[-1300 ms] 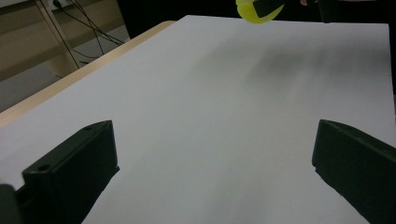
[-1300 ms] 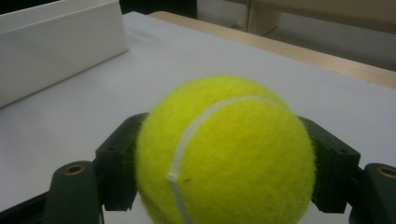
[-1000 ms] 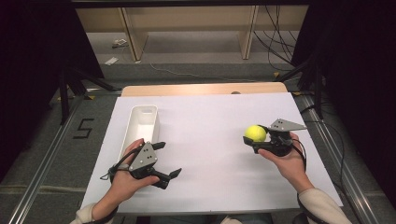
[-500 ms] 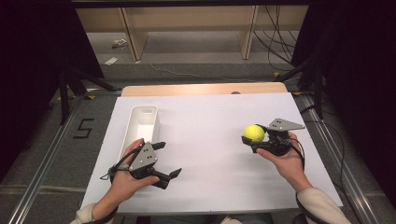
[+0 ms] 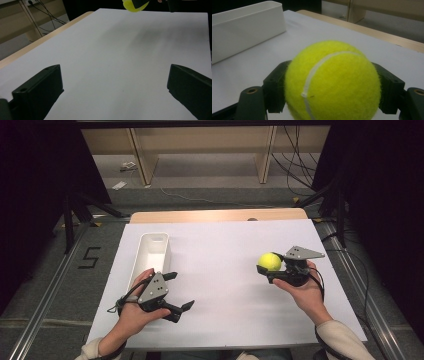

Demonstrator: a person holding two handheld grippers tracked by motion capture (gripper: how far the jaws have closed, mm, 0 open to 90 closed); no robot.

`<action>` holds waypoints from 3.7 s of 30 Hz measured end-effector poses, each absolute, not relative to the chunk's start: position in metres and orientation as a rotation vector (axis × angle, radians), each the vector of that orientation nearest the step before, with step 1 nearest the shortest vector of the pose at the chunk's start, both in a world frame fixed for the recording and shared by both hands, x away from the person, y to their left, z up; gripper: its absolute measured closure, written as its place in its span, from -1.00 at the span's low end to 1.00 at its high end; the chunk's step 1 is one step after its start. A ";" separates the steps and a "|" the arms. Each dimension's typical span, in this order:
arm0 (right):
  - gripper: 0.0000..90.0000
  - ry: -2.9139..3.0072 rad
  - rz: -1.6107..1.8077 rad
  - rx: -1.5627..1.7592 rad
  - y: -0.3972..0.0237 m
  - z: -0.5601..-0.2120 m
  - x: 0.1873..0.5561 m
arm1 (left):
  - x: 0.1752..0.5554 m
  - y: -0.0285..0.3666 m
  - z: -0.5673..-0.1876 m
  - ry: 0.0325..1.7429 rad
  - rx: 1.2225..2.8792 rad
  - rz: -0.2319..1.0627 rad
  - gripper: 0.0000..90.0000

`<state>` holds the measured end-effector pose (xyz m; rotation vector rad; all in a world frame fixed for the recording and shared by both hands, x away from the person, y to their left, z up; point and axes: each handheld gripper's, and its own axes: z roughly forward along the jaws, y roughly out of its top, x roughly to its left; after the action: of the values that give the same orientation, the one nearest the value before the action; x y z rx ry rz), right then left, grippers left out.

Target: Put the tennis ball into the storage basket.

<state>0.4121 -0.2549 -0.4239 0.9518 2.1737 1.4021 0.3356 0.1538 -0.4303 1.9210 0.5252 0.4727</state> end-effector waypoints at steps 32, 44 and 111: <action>-0.41 2.182 1.429 0.919 -0.242 -0.422 0.414 | 0.336 0.154 -0.430 0.524 1.919 0.473 -1.00; -0.41 2.192 1.436 0.906 -0.234 -0.421 0.415 | 0.335 0.154 -0.430 0.524 1.918 0.475 -1.00; -0.41 2.222 1.469 0.840 -0.203 -0.418 0.421 | 0.335 0.154 -0.429 0.519 1.915 0.476 -1.00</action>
<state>0.4207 -0.2025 -0.4178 0.8402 2.2219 1.4688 0.3351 0.1542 -0.4289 1.9148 0.5193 0.4761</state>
